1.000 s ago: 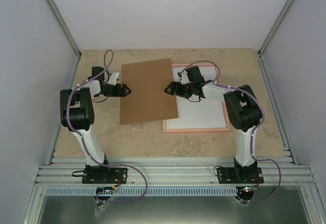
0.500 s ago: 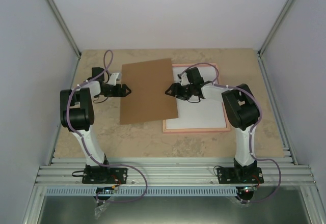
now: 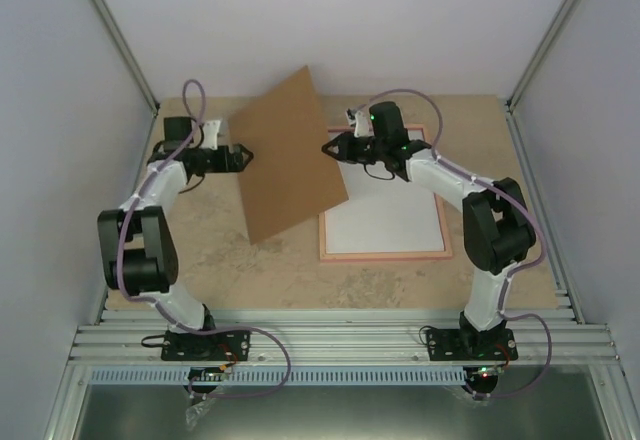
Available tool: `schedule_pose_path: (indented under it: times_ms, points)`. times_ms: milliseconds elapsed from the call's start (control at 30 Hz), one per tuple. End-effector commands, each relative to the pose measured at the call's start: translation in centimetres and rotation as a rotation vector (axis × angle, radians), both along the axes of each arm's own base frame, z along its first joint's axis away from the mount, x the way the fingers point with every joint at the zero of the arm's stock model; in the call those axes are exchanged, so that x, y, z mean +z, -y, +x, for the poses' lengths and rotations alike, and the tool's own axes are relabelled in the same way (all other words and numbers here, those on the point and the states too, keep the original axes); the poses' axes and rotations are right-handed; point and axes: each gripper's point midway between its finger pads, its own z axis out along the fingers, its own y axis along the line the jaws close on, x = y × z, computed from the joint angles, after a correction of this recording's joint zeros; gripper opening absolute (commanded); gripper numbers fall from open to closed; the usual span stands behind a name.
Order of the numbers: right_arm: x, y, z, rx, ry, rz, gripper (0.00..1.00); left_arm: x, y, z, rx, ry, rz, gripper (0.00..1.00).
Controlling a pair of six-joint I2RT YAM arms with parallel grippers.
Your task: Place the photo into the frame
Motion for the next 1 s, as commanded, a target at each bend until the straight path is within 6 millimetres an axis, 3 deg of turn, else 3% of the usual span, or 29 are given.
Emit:
schedule_pose_path:
  times_ms: [0,233,300,433,567,767,967]
  points:
    - [5.8,0.8,1.9,-0.027,0.221,-0.042,0.0,8.0,-1.8,1.3,0.097,0.155,0.002,0.98]
    - [14.8,2.1,4.3,-0.116,0.485,-0.124,0.01,18.8,-2.9,0.9,0.168,0.331,0.022,0.99]
    - [17.8,2.4,4.5,-0.15,0.57,-0.15,0.01,21.1,-3.0,0.6,0.193,0.358,0.009,0.99]
    - [23.0,3.1,4.6,-0.25,0.758,-0.249,0.0,25.7,-2.7,-0.2,0.231,0.407,-0.076,0.99]
    - [27.3,2.6,3.0,-0.333,0.937,-0.347,0.0,30.9,-1.6,-2.1,0.223,0.511,-0.188,0.99]
    - [30.5,-0.8,-0.6,-0.438,1.196,-0.546,0.0,37.2,-1.2,-4.4,0.26,0.656,-0.377,0.98]
    - [31.1,-4.6,-4.9,-0.547,1.455,-0.796,0.0,38.9,-1.2,-5.0,0.3,0.631,-0.501,0.96]
